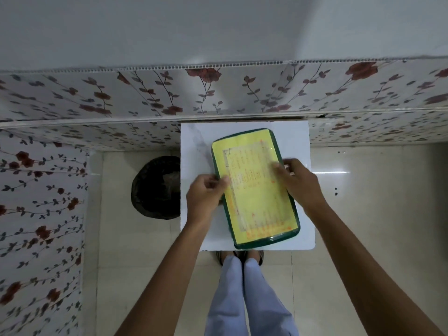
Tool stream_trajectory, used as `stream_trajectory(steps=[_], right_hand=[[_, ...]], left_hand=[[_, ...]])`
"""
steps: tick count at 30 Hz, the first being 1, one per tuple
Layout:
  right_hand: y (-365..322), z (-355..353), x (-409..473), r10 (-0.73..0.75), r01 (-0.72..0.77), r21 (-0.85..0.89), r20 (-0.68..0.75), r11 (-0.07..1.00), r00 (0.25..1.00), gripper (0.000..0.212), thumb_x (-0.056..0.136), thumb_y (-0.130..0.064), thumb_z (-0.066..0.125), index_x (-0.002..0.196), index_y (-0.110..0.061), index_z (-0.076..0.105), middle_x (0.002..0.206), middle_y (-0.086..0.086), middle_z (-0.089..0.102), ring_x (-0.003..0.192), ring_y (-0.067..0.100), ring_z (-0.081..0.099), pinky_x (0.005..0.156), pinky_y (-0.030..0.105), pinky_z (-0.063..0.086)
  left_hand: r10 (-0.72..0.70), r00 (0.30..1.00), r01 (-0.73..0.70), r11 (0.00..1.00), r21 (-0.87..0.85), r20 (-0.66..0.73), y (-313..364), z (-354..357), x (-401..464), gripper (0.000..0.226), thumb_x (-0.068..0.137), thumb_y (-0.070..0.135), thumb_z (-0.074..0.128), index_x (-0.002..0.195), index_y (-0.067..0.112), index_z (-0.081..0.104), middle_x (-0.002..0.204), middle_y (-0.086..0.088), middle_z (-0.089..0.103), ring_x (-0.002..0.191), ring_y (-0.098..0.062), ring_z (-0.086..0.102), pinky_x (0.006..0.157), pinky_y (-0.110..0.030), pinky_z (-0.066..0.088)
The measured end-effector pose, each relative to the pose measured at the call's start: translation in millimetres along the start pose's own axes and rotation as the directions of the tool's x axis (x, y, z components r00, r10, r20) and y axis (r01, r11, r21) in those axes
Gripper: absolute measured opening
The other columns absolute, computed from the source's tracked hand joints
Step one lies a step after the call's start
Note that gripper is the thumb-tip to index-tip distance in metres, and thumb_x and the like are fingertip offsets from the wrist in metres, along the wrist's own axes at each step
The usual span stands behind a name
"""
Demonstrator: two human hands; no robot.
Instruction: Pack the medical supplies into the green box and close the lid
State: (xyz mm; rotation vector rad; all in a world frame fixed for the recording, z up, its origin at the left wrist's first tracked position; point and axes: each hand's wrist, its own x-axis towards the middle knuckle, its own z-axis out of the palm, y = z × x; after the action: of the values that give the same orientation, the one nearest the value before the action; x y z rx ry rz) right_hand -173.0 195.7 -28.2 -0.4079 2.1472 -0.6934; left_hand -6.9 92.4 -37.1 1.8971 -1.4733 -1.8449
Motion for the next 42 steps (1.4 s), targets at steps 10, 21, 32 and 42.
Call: stream_trajectory(steps=[10, 21, 32, 42], right_hand=[[44.3, -1.9, -52.3, 0.265, -0.266, -0.026, 0.199, 0.964, 0.943, 0.060, 0.072, -0.035, 0.074, 0.117, -0.014, 0.041, 0.109, 0.005, 0.057, 0.098, 0.027, 0.059, 0.085, 0.045, 0.054], [43.0, -1.5, -54.6, 0.260, -0.269, 0.059, 0.127, 0.961, 0.957, 0.056, 0.070, -0.031, 0.078, 0.112, -0.012, 0.047, 0.105, 0.005, 0.057, 0.096, 0.025, 0.057, 0.081, 0.041, 0.055], [42.0, 8.8, -63.4, 0.252, -0.303, 0.281, 0.204, 0.911, 0.946, 0.049, 0.079, -0.008, 0.069, 0.120, -0.007, 0.042, 0.110, 0.010, 0.054, 0.103, 0.029, 0.058, 0.080, 0.039, 0.055], [41.1, 5.9, -72.5, 0.241, -0.295, 0.290, 0.206, 0.910, 0.948, 0.046, 0.080, -0.007, 0.068, 0.119, -0.007, 0.043, 0.111, 0.011, 0.055, 0.105, 0.030, 0.057, 0.087, 0.043, 0.054]], left_hand=[[-0.172, 0.969, 0.162, 0.984, 0.068, 0.178, -40.3, 0.9, -50.6, 0.024, 0.074, 0.006, 0.073, 0.085, 0.011, 0.052, 0.085, -0.003, 0.061, 0.085, -0.029, 0.065, 0.073, -0.046, 0.058], [-0.122, 0.979, 0.108, 0.990, 0.096, 0.166, -39.9, 3.0, -46.3, 0.024, 0.076, 0.006, 0.071, 0.089, 0.007, 0.052, 0.087, -0.006, 0.060, 0.082, -0.026, 0.064, 0.063, -0.037, 0.058], [-0.101, 0.949, 0.069, 0.991, 0.117, 0.297, -17.4, -15.7, -18.0, 0.027, 0.079, 0.007, 0.069, 0.095, 0.009, 0.047, 0.085, -0.003, 0.058, 0.080, -0.019, 0.061, 0.061, -0.033, 0.056], [-0.157, 0.940, 0.146, 0.988, 0.057, 0.303, -26.8, -14.0, -33.9, 0.025, 0.082, 0.009, 0.066, 0.093, 0.012, 0.044, 0.090, -0.005, 0.058, 0.091, -0.026, 0.061, 0.067, -0.039, 0.055]])
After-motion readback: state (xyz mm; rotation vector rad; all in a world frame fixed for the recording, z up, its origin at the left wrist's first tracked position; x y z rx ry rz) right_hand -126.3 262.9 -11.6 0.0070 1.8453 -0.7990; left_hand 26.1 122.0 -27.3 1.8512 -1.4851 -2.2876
